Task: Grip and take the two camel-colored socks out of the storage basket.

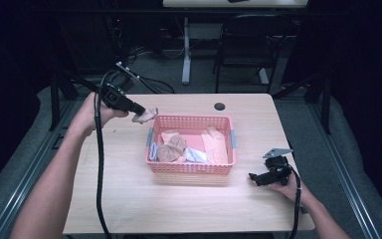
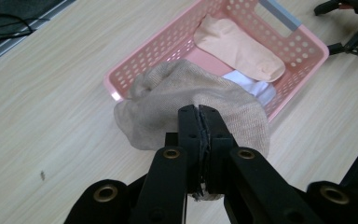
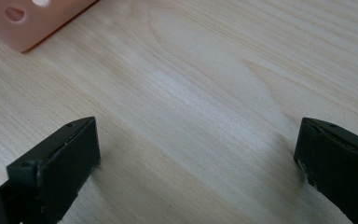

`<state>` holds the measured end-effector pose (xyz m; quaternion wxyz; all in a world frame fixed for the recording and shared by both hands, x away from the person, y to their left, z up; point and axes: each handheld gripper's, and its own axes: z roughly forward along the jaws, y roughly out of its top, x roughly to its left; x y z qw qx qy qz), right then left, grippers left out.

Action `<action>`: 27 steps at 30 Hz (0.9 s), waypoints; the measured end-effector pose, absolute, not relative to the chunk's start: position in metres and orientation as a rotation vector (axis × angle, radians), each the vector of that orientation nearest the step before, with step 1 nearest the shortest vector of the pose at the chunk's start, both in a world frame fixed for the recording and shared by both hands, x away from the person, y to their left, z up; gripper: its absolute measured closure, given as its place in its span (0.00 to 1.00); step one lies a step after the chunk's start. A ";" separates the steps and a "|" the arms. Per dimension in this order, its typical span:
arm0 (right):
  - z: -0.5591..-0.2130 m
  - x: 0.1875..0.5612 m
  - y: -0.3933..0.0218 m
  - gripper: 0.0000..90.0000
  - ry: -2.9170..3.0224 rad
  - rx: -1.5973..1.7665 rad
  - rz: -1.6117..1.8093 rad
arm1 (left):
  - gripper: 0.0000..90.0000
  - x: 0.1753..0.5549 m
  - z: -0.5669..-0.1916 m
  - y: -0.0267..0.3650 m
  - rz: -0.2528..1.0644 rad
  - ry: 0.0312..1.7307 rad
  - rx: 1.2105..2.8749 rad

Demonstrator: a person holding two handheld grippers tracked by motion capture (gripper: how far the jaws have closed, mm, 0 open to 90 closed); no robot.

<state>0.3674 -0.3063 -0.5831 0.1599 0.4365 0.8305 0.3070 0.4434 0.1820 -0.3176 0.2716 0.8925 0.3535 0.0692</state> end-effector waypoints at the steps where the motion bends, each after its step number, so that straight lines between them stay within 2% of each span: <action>1: -0.583 0.367 -0.306 0.00 2.373 1.247 0.877 | 0.98 0.443 -0.317 0.185 0.191 0.960 2.400; 14: -0.583 0.367 -0.306 0.00 2.374 1.250 0.874 | 0.98 0.438 -0.317 0.229 0.231 1.057 2.365; 27: -0.583 0.367 -0.306 0.00 2.371 1.252 0.880 | 0.98 0.439 -0.342 0.265 0.241 1.192 2.359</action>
